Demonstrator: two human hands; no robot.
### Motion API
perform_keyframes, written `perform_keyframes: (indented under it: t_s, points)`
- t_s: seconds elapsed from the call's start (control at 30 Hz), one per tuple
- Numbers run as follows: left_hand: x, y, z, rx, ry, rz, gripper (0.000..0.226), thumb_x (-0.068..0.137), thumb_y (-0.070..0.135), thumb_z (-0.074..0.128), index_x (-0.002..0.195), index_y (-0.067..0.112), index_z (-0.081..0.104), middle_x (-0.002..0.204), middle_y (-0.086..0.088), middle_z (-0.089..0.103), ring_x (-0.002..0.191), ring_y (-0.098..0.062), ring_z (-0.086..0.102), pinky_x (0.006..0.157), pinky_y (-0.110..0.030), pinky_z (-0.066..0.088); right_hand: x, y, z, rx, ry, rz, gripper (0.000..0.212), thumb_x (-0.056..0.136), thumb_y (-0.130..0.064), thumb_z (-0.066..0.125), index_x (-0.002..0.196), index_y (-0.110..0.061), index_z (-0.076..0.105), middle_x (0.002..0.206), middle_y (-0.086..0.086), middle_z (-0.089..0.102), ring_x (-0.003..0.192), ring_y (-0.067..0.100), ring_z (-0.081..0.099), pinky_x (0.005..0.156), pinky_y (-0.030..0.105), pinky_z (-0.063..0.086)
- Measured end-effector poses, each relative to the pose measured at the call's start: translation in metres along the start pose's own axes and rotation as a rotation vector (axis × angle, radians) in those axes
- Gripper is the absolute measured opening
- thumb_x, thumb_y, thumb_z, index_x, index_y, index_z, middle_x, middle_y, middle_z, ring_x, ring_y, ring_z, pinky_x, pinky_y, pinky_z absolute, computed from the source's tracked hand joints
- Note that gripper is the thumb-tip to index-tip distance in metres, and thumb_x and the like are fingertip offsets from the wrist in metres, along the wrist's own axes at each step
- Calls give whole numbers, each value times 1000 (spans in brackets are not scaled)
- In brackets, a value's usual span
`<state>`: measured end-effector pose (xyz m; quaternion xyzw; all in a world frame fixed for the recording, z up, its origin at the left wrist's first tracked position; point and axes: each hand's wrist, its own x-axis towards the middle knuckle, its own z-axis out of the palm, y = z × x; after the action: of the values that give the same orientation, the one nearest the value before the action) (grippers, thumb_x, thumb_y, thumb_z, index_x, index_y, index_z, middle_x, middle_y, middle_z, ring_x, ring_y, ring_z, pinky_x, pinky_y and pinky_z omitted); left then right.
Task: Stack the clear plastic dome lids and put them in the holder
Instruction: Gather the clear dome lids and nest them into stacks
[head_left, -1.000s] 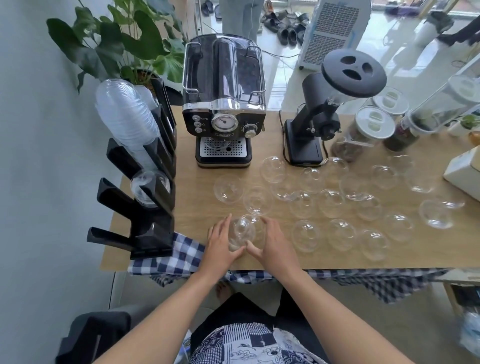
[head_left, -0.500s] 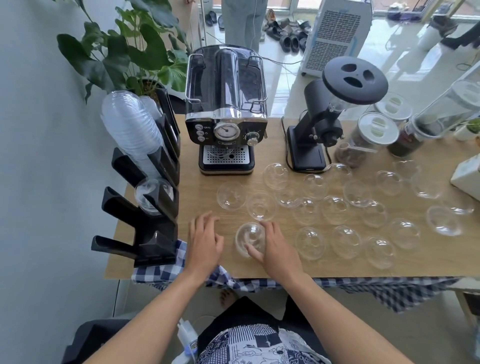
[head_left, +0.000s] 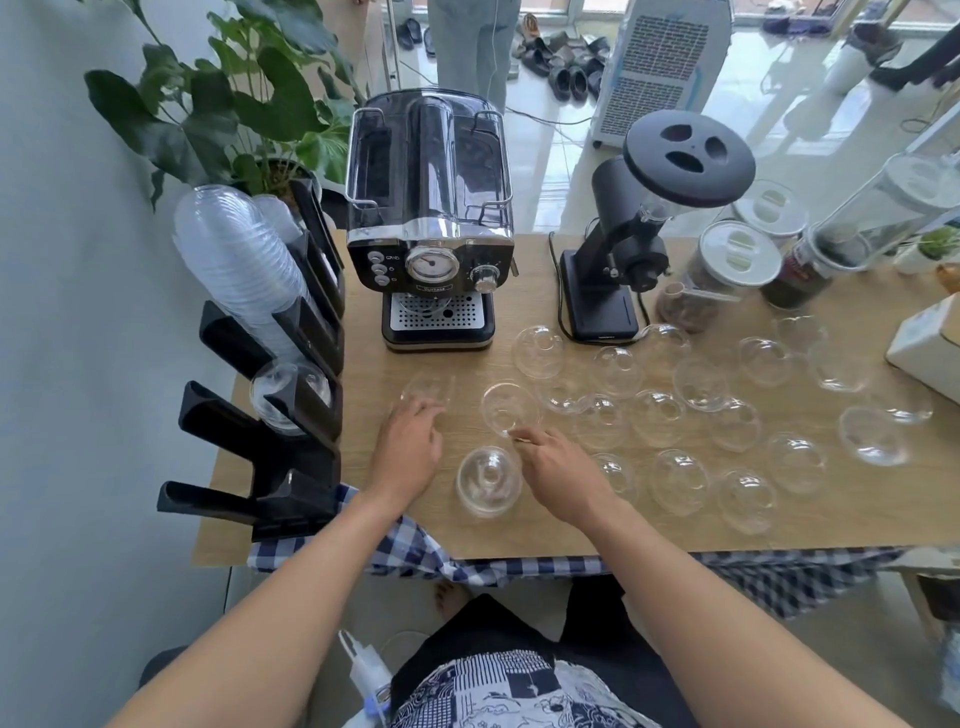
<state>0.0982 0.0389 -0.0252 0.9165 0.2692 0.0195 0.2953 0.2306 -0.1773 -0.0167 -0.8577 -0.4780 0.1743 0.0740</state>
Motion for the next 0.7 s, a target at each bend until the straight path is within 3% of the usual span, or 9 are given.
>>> perform_keyframes:
  t_s: [0.07,0.13,0.2,0.27,0.37,0.43,0.53,0.63,0.7]
  points:
    - [-4,9,-12,-233,108,-174,36,110,11,59,143,20,70,145,4,64,135,-10,54,117,-34,45,0,-2,-4,100,65,-10,31,111,-9,56,135,-12,75,152,-3,63,127,21,64,100,39,60]
    - [-8,16,-26,-472,176,-339,28,113,20,60,138,24,71,140,10,66,125,-4,59,106,-29,47,0,-6,-13,296,122,44,25,111,-20,61,129,-17,78,134,-7,70,113,13,69,95,36,61]
    - [-11,13,-33,-676,231,-473,22,113,22,61,129,30,74,132,12,72,119,-4,66,104,-33,54,-1,-13,-26,529,169,150,18,110,-26,66,121,-25,80,115,-12,72,95,4,71,87,29,61]
    - [-12,6,-35,-905,254,-605,24,115,18,57,125,31,75,127,6,76,118,-17,72,105,-42,59,-4,-20,-40,773,218,286,14,109,-28,67,114,-31,80,105,-14,77,87,6,72,81,24,62]
    - [-13,2,-38,-1352,267,-765,29,116,6,50,135,17,69,115,-4,75,100,-20,71,98,-42,56,-13,-25,-47,1220,194,519,17,111,-25,65,112,-25,81,107,-7,82,75,13,70,87,37,68]
    - [-18,7,-39,-1565,197,-834,34,115,2,47,143,11,63,116,-9,73,96,-20,69,102,-41,52,-20,-25,-40,1437,109,681,20,111,-22,63,114,-18,83,112,0,83,74,15,66,94,46,67]
    - [-28,12,-31,-1639,-25,-938,40,114,-1,43,148,11,59,123,-14,69,108,-27,65,107,-42,52,-29,-24,-15,1500,19,785,23,113,-20,60,119,-13,81,118,5,83,76,14,67,96,47,65]
    - [-39,17,-16,-1583,-180,-983,39,115,6,45,149,11,64,96,-8,70,91,-23,66,82,-39,55,-29,-26,6,1457,29,808,17,109,-23,68,118,-14,79,121,5,81,87,20,71,91,41,66]
    - [-44,21,-10,-1550,-218,-979,35,117,23,52,146,10,67,89,-5,68,89,-22,65,80,-38,57,-27,-29,14,1431,60,803,17,106,-25,72,120,-16,75,123,8,78,91,22,73,89,39,67]
